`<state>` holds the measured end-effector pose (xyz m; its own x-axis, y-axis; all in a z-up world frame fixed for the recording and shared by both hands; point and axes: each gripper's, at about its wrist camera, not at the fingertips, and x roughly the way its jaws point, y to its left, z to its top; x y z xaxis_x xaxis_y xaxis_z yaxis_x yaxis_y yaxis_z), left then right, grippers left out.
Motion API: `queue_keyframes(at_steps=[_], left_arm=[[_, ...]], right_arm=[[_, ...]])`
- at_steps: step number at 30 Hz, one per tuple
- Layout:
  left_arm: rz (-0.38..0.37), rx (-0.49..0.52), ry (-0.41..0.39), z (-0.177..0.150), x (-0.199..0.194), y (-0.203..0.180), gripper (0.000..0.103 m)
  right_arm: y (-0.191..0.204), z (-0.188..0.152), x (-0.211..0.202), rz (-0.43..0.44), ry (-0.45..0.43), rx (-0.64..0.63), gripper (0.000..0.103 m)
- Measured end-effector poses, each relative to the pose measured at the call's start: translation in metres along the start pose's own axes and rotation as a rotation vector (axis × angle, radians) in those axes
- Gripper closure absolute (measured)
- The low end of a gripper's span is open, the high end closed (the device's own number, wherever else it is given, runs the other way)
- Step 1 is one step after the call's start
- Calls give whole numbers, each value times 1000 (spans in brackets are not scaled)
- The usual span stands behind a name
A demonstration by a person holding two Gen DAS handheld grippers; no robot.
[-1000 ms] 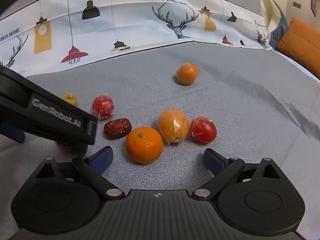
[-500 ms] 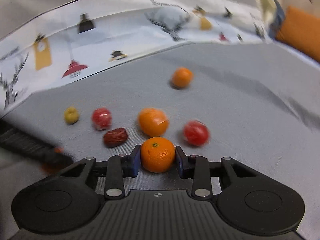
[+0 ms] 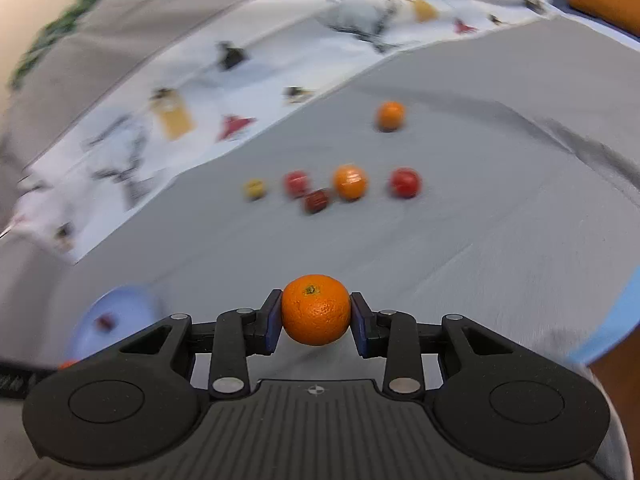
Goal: Organize fruits
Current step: 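Grasp a mandarin orange with the left tool while the right tool grasps another orange, then carry the orange in the left tool while the right tool carries its orange over the plate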
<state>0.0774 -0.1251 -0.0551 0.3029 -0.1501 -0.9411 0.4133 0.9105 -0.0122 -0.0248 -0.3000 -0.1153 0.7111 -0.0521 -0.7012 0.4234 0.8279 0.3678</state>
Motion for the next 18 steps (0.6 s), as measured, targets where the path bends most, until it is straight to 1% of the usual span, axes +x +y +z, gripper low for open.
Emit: queue_keyframes(at_steps=[5, 9, 13, 18], left_arm=[[-8, -84, -39, -44, -45, 32, 64], [-25, -124, -84, -72, -71, 50, 64], [-50, -145, -118, -93, -89, 59, 64], [-87, -167, -166, -109, -101, 63, 64]], right_arm=[[38, -18, -58, 85, -52, -110, 67], [65, -24, -89, 141, -99, -191, 67], [85, -32, -116, 167, -131, -251, 67], [103, -44, -148, 173, -204, -323, 67]])
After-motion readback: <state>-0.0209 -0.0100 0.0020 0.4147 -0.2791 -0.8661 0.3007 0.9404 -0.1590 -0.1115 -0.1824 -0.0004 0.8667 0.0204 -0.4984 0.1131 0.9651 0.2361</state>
